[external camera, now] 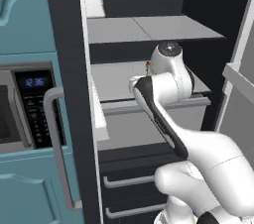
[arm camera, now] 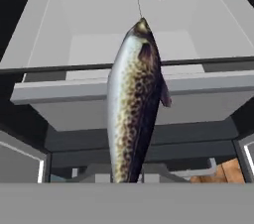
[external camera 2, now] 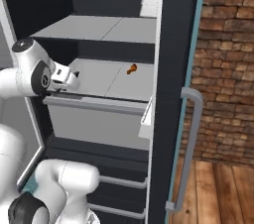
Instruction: Take the fish out of the fridge, briefly rinse it in the sink, and place it on the tray next to the sink.
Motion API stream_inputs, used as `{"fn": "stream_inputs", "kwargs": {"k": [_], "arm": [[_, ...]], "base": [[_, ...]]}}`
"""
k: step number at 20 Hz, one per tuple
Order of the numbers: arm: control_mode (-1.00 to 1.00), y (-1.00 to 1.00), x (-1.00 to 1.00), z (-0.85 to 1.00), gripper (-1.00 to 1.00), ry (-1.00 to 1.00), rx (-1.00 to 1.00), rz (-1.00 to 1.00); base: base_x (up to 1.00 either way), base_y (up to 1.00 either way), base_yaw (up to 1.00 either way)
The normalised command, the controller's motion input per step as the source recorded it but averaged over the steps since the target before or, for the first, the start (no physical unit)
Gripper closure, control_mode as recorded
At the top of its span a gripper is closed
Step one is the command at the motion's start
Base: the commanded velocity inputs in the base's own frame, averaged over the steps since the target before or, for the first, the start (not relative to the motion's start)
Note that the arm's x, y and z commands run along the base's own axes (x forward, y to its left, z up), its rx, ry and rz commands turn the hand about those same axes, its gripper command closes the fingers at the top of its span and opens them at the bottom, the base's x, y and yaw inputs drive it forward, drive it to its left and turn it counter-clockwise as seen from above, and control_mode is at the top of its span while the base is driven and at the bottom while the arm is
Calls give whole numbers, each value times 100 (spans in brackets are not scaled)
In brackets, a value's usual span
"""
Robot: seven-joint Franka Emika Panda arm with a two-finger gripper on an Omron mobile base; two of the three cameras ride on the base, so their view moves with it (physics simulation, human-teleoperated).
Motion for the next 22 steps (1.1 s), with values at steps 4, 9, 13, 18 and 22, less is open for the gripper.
{"fn": "stream_inputs", "kwargs": {"k": [4, 9, 13, 18, 22], "arm": [[100, 0, 0, 0, 100, 0, 0, 0], [100, 0, 0, 0, 100, 0, 0, 0], [100, 0, 0, 0, 100, 0, 0, 0], [100, 0, 0, 0, 100, 0, 0, 0], [100, 0, 0, 0, 100, 0, 0, 0]], "base": [[-100, -23, 34], [-100, -28, 51], [-38, -13, 92], [-1, 0, 100], [0, 0, 100]]}}
